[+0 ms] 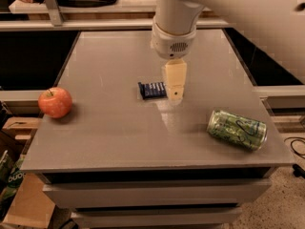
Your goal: Move rxbar blueberry near apple
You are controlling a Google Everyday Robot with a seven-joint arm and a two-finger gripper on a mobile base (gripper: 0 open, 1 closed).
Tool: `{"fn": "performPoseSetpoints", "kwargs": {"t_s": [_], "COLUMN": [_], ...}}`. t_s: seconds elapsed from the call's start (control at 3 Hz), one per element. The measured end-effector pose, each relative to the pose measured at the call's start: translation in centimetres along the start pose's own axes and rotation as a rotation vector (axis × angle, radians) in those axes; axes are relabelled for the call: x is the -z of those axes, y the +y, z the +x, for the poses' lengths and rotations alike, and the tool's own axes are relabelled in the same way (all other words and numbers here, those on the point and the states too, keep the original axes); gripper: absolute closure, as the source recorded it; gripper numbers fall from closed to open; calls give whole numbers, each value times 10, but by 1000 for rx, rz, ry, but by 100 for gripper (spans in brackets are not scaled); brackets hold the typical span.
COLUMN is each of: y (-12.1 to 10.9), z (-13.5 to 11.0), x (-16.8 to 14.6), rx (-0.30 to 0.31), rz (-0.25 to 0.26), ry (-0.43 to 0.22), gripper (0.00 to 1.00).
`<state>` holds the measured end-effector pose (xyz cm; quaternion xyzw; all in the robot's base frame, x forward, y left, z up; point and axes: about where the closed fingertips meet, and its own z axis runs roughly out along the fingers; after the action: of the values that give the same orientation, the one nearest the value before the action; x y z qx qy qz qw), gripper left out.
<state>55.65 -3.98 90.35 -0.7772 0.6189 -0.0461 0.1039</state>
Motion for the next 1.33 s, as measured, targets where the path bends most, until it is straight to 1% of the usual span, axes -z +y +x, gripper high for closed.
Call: {"fn": "performPoseSetpoints", "kwargs": {"t_s": [0.33, 0.67, 1.0, 1.33], "y": [-4, -7, -5, -3], "z": [-16, -26, -31, -32], "x": [-28, -56, -79, -96], "rx": [7, -8, -28, -47], "rz": [-43, -87, -123, -148], "ry": [22, 39, 39, 28], "gripper": [0, 0, 0, 15]}}
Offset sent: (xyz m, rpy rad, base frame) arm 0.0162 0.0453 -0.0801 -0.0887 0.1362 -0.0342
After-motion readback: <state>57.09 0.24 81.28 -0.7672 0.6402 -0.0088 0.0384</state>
